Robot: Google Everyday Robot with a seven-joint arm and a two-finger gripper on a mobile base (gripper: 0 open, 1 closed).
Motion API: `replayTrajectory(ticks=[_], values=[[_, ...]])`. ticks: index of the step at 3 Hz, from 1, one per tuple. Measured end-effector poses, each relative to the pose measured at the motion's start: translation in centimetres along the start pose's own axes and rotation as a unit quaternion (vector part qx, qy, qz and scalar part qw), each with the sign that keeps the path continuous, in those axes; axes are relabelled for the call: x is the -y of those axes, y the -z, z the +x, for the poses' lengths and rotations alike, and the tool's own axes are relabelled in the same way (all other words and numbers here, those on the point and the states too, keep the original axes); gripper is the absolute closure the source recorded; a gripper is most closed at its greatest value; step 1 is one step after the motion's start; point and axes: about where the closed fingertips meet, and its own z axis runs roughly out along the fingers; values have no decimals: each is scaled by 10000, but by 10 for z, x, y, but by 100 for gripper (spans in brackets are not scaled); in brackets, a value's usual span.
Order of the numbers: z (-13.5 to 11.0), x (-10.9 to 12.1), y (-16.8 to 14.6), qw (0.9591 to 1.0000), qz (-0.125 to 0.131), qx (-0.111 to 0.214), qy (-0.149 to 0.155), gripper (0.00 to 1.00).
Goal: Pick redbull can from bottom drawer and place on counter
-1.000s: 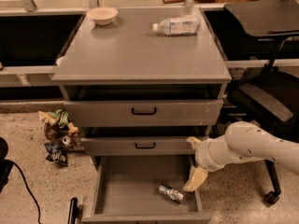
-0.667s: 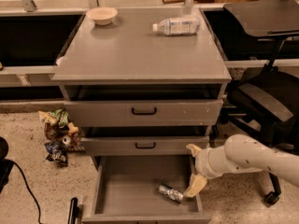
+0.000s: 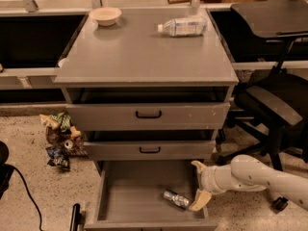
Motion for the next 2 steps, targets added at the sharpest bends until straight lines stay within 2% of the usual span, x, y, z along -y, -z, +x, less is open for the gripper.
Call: replayTrajectory(ticks=[2], values=[[53,2,-70,9988,-99,262,-407,0]])
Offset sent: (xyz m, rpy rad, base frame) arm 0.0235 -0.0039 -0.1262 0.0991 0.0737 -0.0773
